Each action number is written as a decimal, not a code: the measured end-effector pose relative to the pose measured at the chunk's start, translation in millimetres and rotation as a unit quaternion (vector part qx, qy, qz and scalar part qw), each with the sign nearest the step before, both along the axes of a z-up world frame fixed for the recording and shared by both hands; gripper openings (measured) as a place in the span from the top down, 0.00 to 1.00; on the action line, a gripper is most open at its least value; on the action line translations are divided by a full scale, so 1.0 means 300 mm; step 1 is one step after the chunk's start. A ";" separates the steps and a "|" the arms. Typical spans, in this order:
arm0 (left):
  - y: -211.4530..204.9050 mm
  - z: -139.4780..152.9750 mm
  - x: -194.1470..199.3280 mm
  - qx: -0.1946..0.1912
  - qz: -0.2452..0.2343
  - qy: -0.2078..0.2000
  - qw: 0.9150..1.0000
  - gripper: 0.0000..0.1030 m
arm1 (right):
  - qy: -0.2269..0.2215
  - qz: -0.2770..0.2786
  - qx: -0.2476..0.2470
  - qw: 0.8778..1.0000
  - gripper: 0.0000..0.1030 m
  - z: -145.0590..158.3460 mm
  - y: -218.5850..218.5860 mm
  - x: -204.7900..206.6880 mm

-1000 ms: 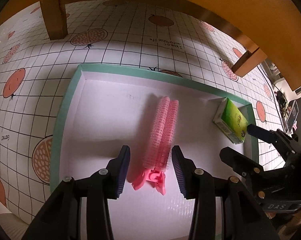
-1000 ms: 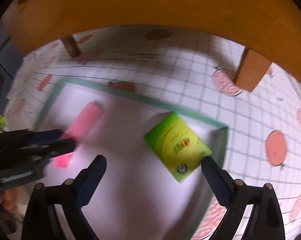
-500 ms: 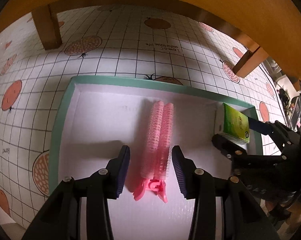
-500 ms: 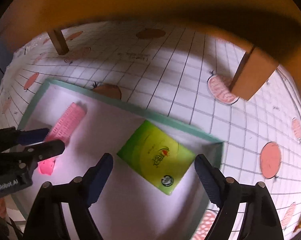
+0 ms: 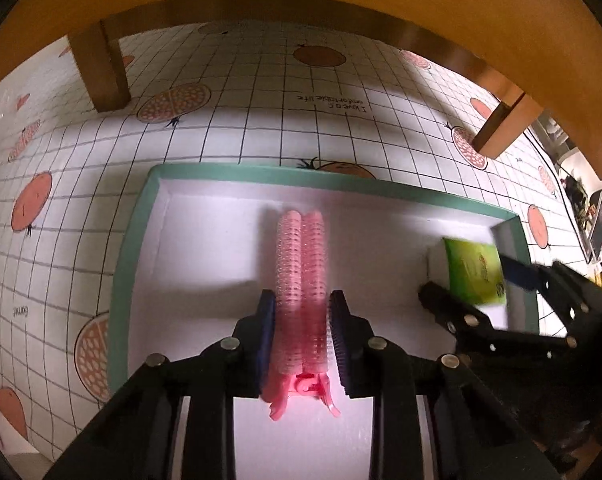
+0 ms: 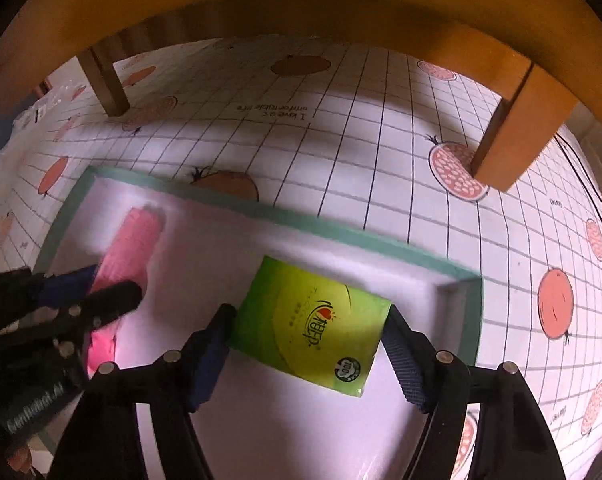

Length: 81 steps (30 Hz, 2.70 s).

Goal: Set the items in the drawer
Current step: 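Lift pink roller with left gripper while right grasps green tissue pack, then carry roller and tissue pack into the drawer and open both grippers, then withdraw both grippers out of the drawer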

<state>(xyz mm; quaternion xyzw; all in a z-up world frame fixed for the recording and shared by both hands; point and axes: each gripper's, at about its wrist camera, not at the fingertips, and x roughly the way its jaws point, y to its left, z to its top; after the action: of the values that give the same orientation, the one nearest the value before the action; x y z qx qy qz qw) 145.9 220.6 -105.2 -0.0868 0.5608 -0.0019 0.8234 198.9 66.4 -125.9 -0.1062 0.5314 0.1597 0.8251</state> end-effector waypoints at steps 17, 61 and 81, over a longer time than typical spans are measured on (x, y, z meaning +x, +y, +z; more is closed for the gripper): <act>0.006 0.674 -0.258 -0.057 -0.033 -0.212 0.975 0.73 | -0.173 0.021 0.132 0.976 0.27 0.715 -0.090 -0.244; 0.033 0.869 0.006 0.029 -0.001 -0.263 0.964 0.10 | -0.196 -0.025 0.108 0.974 0.01 0.910 -0.076 -0.009; 0.123 0.739 -0.049 0.029 0.072 -0.260 0.962 0.00 | -0.182 -0.054 0.114 0.975 0.00 0.779 -0.079 -0.087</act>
<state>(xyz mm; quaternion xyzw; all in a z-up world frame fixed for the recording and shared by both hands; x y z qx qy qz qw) 131.2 257.4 116.5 -0.0996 0.3191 0.0511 0.9411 172.9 42.7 107.7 -0.0102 0.3554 0.1527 0.9221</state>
